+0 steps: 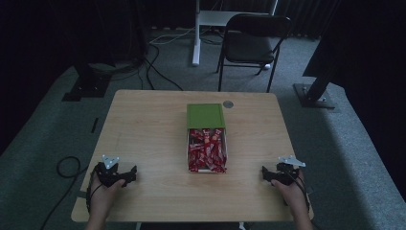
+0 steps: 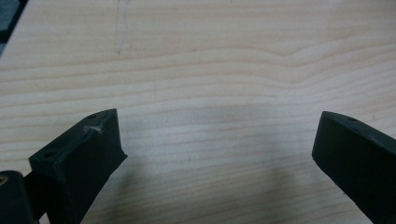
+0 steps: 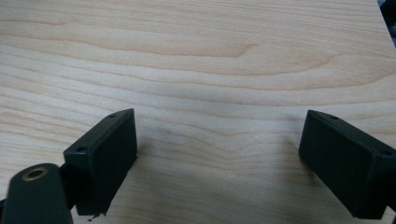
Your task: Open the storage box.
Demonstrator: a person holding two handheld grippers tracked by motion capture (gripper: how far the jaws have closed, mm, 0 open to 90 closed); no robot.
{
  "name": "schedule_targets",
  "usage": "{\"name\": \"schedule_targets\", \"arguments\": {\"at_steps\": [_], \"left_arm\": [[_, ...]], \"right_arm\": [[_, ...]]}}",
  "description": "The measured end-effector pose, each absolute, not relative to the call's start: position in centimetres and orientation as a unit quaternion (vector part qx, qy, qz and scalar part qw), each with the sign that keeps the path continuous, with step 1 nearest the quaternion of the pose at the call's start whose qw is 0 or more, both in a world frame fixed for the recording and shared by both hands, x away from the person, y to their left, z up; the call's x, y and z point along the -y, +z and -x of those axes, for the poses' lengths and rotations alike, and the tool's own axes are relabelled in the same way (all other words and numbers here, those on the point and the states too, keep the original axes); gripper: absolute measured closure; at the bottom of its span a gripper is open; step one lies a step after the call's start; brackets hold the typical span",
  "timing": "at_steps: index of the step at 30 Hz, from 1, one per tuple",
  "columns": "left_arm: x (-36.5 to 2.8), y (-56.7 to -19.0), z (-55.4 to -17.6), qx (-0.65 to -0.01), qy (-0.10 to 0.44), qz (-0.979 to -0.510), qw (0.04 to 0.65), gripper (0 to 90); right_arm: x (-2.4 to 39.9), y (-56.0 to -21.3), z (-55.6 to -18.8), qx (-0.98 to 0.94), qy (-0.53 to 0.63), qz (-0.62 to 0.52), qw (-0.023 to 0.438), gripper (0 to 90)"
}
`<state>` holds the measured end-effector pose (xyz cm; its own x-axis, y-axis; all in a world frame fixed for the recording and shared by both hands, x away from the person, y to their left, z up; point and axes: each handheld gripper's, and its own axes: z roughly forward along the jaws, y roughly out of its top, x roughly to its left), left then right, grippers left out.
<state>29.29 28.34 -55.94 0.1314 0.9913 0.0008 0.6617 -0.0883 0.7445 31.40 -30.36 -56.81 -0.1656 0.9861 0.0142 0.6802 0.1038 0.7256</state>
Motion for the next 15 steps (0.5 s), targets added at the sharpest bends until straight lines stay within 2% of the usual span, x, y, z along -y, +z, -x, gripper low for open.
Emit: {"name": "schedule_targets", "arguments": {"at_steps": [15], "left_arm": [[-28.10, -56.21, -29.61, -0.599, 0.246, -0.709, 0.279, 1.9]], "right_arm": [[30.34, -56.82, -31.44, -0.699, 0.305, -0.596, 0.251, 10.9]]}}
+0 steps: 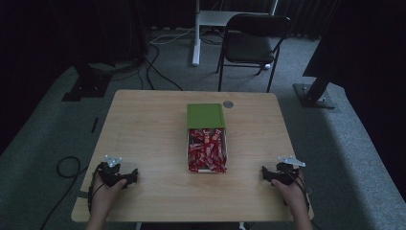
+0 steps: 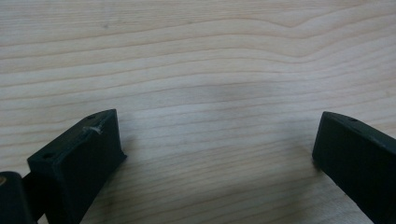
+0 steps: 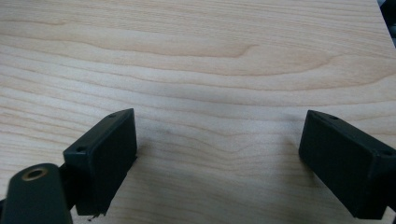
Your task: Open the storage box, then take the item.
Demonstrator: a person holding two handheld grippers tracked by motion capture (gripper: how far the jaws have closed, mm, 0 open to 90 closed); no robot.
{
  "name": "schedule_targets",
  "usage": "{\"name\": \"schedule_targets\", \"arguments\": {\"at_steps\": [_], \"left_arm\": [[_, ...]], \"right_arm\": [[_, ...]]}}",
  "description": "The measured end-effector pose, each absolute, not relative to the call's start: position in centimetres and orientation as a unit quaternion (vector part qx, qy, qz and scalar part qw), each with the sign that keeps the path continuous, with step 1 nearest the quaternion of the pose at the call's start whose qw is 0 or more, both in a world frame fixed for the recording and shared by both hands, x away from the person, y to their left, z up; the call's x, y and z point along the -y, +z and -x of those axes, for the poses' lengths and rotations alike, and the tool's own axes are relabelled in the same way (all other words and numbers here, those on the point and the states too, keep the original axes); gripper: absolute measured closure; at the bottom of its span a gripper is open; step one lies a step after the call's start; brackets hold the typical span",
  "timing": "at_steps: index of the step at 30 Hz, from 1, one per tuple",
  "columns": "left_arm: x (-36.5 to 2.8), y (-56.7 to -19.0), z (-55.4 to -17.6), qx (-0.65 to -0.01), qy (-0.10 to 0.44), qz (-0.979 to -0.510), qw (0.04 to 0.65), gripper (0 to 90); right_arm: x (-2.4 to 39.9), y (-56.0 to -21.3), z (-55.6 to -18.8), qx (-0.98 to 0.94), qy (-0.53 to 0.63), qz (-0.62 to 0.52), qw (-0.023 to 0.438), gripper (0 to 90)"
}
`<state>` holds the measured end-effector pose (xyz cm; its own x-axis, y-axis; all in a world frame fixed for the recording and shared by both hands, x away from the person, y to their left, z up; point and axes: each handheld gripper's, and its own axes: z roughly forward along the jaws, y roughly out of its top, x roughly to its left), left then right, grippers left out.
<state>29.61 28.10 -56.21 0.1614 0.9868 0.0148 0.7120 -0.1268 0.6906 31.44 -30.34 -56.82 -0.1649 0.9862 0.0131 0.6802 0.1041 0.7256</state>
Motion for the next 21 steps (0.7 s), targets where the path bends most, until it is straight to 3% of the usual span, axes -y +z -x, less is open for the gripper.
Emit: {"name": "schedule_targets", "arguments": {"at_steps": [10, 21], "left_arm": [[-28.0, -56.2, -29.6, -0.596, 0.244, -0.712, 0.280, 1.9], [-28.0, -56.2, -29.6, -0.595, 0.245, -0.713, 0.280, 1.9]], "right_arm": [[29.9, -56.1, -31.3, -0.699, 0.309, -0.597, 0.246, 11.9], [28.2, -52.5, -30.9, -0.693, 0.362, -0.573, 0.245, 12.6]]}}
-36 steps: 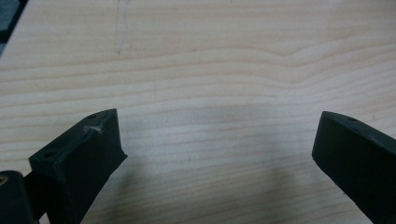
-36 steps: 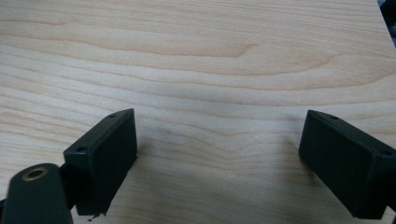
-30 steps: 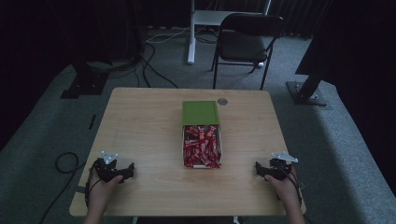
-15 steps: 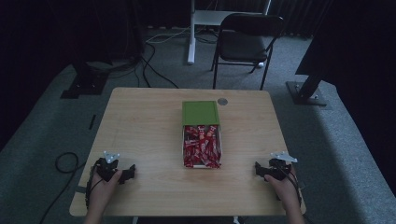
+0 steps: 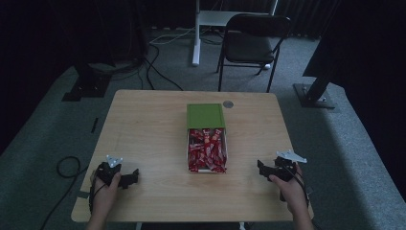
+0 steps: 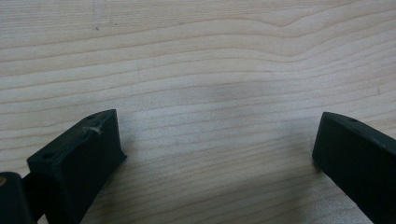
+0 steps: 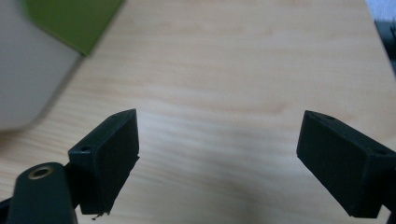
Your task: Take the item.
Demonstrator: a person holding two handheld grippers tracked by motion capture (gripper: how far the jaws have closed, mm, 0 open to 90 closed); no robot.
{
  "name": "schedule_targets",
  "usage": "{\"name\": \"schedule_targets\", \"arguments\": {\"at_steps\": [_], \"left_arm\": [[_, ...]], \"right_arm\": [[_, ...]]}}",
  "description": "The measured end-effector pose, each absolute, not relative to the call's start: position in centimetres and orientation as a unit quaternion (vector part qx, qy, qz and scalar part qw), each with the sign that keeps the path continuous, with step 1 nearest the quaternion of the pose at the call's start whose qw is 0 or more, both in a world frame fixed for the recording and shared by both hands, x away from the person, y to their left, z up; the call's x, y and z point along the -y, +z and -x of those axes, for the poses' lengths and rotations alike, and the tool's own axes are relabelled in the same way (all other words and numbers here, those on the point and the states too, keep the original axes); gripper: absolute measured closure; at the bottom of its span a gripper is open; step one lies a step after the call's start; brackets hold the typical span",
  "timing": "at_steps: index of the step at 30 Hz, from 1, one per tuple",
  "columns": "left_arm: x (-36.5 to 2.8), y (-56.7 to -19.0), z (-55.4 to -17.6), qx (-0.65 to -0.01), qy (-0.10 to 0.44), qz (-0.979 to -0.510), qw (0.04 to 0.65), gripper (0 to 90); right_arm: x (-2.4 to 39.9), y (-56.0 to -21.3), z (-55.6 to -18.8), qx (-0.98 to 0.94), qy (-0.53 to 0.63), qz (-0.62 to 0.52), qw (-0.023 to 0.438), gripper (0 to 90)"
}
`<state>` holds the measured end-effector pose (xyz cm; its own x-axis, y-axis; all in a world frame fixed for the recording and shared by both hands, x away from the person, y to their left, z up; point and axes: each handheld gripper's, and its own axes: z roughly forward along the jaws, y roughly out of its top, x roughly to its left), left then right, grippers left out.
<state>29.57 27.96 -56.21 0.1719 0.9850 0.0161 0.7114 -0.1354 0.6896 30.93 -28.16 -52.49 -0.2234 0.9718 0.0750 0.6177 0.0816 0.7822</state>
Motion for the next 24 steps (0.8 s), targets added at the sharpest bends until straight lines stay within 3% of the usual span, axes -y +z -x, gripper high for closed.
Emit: {"name": "schedule_targets", "arguments": {"at_steps": [2, 10, 24], "left_arm": [[-28.0, -56.2, -29.6, -0.595, 0.245, -0.713, 0.280, 1.9], [-28.0, -56.2, -29.6, -0.595, 0.245, -0.712, 0.280, 1.8], [-28.0, -56.2, -29.6, -0.595, 0.245, -0.712, 0.280, 1.8]], "right_arm": [[27.2, -50.5, -31.0, -0.691, 0.379, -0.561, 0.254, 12.9], [24.8, -47.9, -31.4, -0.697, 0.403, -0.536, 0.255, 13.4], [20.4, -45.6, -32.2, -0.711, 0.436, -0.493, 0.246, 13.6]]}}
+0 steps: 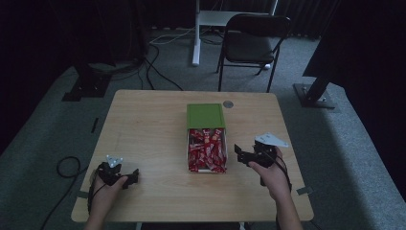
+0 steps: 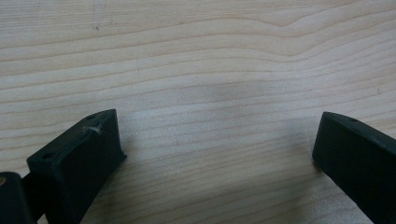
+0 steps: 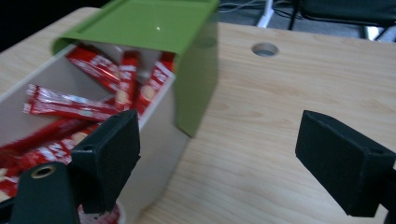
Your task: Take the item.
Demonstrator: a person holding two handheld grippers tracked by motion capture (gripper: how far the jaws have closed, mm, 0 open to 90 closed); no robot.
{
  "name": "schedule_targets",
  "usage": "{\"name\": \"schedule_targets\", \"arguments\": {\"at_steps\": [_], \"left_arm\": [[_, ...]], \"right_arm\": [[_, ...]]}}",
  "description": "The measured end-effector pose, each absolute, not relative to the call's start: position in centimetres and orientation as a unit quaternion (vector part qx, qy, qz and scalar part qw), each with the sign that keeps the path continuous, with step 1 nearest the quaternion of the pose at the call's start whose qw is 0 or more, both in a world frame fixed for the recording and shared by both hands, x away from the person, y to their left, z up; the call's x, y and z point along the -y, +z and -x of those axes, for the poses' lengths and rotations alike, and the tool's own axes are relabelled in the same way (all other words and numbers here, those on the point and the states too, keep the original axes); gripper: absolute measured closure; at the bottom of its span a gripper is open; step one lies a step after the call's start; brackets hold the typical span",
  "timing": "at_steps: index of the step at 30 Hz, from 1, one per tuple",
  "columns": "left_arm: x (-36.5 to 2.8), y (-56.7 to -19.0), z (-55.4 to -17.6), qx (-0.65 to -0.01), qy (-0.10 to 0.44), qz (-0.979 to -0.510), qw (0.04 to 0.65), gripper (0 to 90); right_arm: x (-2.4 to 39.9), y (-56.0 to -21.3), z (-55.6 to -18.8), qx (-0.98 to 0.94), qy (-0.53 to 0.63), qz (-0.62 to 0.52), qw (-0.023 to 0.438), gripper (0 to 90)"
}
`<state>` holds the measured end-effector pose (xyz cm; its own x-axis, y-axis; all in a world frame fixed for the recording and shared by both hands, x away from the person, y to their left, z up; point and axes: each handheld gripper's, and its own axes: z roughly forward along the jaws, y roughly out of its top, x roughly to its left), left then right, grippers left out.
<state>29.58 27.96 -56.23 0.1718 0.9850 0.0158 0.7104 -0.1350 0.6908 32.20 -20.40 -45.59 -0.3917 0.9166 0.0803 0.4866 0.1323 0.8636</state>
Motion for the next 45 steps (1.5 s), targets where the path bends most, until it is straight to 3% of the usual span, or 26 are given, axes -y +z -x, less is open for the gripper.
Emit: {"name": "schedule_targets", "arguments": {"at_steps": [15, 23, 27, 36, 45], "left_arm": [[-27.9, -56.2, -29.6, -0.596, 0.245, -0.711, 0.281, 1.8], [-28.0, -56.2, -29.6, -0.594, 0.245, -0.713, 0.280, 1.8], [-27.9, -56.2, -29.6, -0.596, 0.245, -0.711, 0.281, 1.8], [-28.0, -56.2, -29.6, -0.595, 0.245, -0.712, 0.280, 1.8], [-28.0, -56.2, -29.6, -0.595, 0.245, -0.712, 0.280, 1.9]], "right_arm": [[15.9, -44.5, -32.3, -0.737, 0.452, -0.445, 0.234, 19.0], [13.7, -44.7, -32.4, -0.757, 0.441, -0.431, 0.218, 32.2], [13.4, -45.0, -32.4, -0.762, 0.435, -0.427, 0.219, 34.7], [13.2, -46.5, -32.0, -0.777, 0.419, -0.423, 0.207, 51.9], [12.8, -47.2, -31.4, -0.784, 0.411, -0.417, 0.205, 57.1]]}}
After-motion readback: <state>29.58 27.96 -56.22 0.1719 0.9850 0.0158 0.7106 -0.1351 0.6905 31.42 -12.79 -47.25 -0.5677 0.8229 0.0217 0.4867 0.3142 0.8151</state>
